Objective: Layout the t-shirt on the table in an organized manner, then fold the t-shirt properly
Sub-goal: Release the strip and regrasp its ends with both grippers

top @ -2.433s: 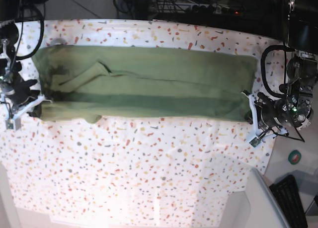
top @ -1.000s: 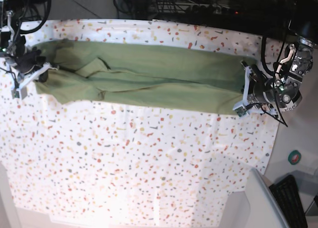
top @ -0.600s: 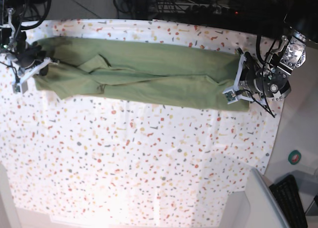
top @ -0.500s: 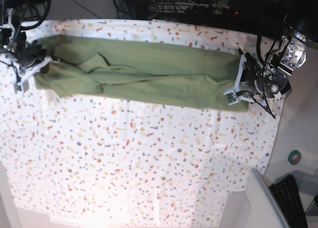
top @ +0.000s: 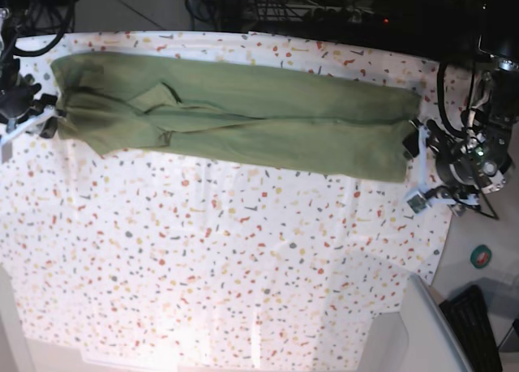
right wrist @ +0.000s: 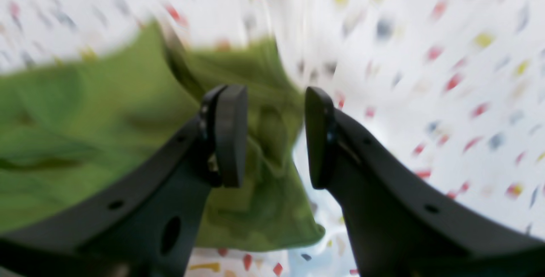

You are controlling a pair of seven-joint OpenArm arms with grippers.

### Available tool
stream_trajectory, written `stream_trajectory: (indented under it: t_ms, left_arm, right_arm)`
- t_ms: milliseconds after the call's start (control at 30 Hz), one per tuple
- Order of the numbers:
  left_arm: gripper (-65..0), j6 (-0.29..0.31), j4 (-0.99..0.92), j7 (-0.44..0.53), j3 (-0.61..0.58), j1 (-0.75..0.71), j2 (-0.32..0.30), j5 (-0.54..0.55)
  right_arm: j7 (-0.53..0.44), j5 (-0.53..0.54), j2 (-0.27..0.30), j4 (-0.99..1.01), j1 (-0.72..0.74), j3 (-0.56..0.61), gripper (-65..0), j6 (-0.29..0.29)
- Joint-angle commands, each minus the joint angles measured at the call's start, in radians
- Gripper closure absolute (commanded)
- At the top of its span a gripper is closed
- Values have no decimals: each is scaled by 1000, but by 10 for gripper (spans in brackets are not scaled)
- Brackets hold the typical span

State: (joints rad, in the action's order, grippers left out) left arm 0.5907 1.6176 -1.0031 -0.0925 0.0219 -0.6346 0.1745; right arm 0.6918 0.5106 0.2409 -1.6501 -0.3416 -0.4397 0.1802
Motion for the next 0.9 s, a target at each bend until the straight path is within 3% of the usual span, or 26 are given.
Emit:
stream_trajectory:
  t_ms: [0, 100, 167, 233, 300, 400, 567, 667, 767, 867]
  left_arm:
    - [-492, -2, 48, -1, 50, -6, -9, -3]
    - [-444, -2, 151, -1, 165, -67, 66, -2]
    - [-365, -2, 186, -1, 205, -113, 120, -2]
    - [-196, -2, 180, -1, 218, -145, 181, -3]
    - [0, -2, 141, 5, 219, -175, 232, -8]
    - [0, -2, 60, 14, 219, -184, 284, -14]
    - [0, -7, -78, 152, 210, -195, 290, -16]
    - [0, -7, -145, 158, 210, -184, 290, -16]
    - [0, -7, -196, 161, 211, -164, 290, -16]
    - [0, -7, -268, 161, 210, -104, 299, -16]
  right_arm:
    - [-14, 10, 10, -66, -11, -9, -221, 8]
    - [-13, 10, -28, -192, -47, -8, -221, 8]
    - [-13, 9, -62, -212, -50, -8, -207, 8]
    - [-7, 7, -79, -181, -37, -6, -144, 9]
    - [-7, 9, -82, -118, -24, 6, -5, 11]
    - [-10, 9, -81, -43, -21, 77, 0, 11]
    - [-13, 9, -81, 80, 5, 137, 0, 11]
    - [-14, 7, -73, 215, 60, 140, 0, 9]
    - [-16, 7, -27, 354, 137, 146, 0, 9]
    - [-63, 7, -15, 492, 235, 147, 0, 9]
